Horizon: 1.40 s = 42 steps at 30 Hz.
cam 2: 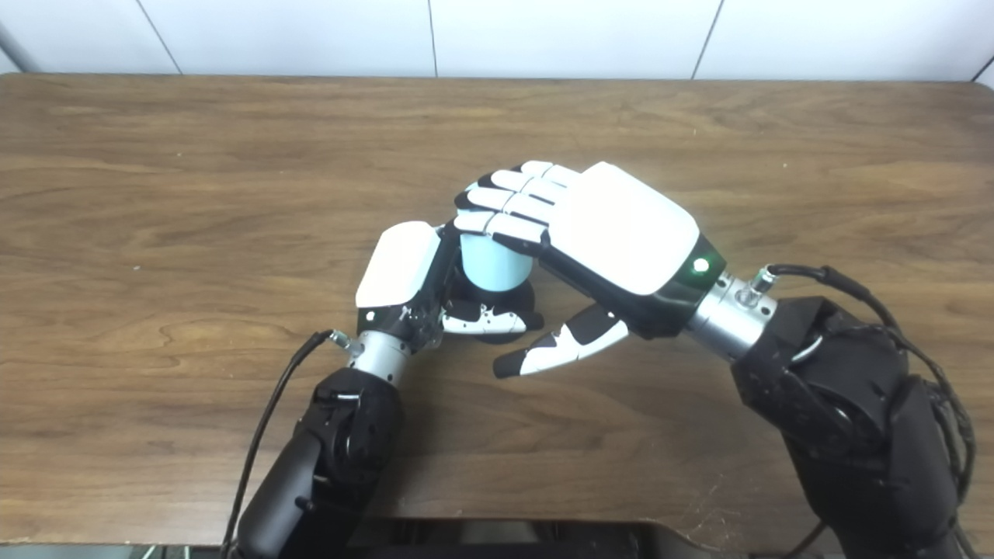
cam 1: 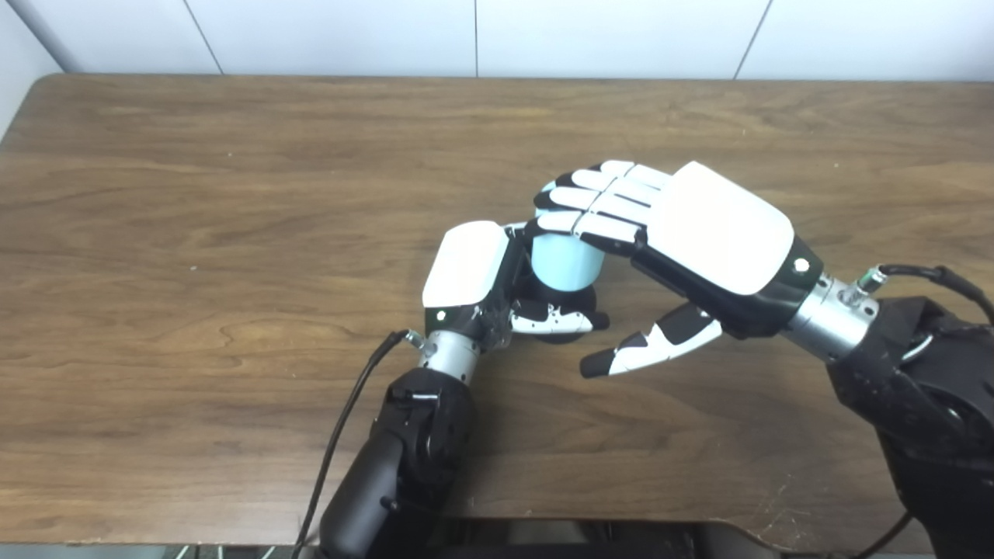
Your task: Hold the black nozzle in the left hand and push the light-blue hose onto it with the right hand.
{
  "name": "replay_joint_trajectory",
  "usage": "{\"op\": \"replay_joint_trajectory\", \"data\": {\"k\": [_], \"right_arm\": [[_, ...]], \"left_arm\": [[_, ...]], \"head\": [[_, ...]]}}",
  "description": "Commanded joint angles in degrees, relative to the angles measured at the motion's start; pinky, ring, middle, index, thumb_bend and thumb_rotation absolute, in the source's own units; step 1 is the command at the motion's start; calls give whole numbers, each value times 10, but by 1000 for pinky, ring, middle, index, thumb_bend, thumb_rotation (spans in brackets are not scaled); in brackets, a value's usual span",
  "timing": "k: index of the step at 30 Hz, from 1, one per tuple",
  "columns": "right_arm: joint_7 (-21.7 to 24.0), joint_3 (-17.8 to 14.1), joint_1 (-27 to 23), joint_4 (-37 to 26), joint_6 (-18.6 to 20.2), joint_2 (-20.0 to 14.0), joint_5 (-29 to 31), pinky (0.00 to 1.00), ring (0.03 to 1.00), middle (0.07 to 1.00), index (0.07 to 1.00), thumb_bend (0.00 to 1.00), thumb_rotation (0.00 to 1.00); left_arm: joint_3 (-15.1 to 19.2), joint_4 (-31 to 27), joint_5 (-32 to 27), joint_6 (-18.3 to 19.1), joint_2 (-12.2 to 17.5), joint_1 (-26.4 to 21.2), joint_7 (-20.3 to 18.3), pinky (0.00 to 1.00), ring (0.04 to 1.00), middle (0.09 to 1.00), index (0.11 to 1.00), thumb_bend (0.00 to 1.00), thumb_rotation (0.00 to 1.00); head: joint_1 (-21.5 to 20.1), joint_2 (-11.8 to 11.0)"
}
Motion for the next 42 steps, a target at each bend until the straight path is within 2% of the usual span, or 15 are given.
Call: {"op": "replay_joint_trajectory", "data": {"k": [1, 5, 9, 16, 20, 23, 24, 26, 30, 35, 39, 42], "right_arm": [[10, -3, 2, 10, 18, -6, 8, 823, 874, 866, 820, 550, 709], [15, -2, 10, 5, 33, -7, 19, 809, 868, 858, 825, 544, 718], [10, 1, 18, 6, 36, -10, 28, 823, 869, 856, 826, 541, 683], [2, 4, 15, 5, 44, -7, 47, 822, 870, 860, 827, 534, 724], [-1, 3, 12, 5, 52, -10, 79, 837, 879, 864, 827, 521, 699], [-13, -1, 7, 8, 51, -9, 106, 806, 860, 858, 822, 497, 686], [-15, -3, 3, 6, 57, -8, 116, 807, 861, 866, 829, 485, 715], [-17, -7, -4, 3, 69, -6, 131, 799, 851, 867, 831, 486, 710], [-16, -15, -24, -9, 113, -6, 167, 805, 865, 890, 847, 481, 753], [-33, -23, -41, -9, 123, 0, 164, 740, 839, 861, 824, 490, 712], [-46, -31, -48, -6, 118, 5, 172, 714, 827, 841, 813, 482, 594], [-51, -30, -49, -3, 102, 3, 161, 711, 817, 835, 809, 480, 609]], "left_arm": [[-4, 23, -4, 35, 6, 21, -53, 456, 507, 486, 485, 523, 0], [-3, 21, -5, 36, 6, 23, -54, 457, 508, 480, 486, 524, 0], [-2, 19, -8, 35, 7, 22, -58, 486, 529, 516, 482, 519, 0], [-1, 22, -5, 28, 8, 22, -55, 459, 509, 488, 485, 523, 0], [-1, 22, -4, 33, 5, 22, -57, 463, 511, 496, 485, 522, 0], [-1, 24, -4, 31, 6, 21, -56, 460, 506, 488, 485, 523, 0], [-1, 25, -6, 29, 7, 21, -56, 454, 503, 487, 485, 523, 0], [-1, 25, -7, 29, 7, 21, -56, 457, 509, 507, 483, 521, 0], [-3, 27, -3, 30, 7, 20, -58, 446, 498, 491, 485, 523, 0], [-2, 29, -8, 28, 7, 20, -56, 482, 532, 529, 477, 517, 0], [-3, 29, -9, 27, 8, 19, -58, 464, 518, 509, 482, 520, 0], [-4, 28, -7, 27, 9, 20, -59, 461, 519, 515, 482, 519, 0]], "head": [[0, 1], [0, 2], [0, 2], [1, 2], [2, 3], [2, 3], [2, 3], [2, 3], [2, 3], [2, 3], [2, 3], [7, 4]]}}
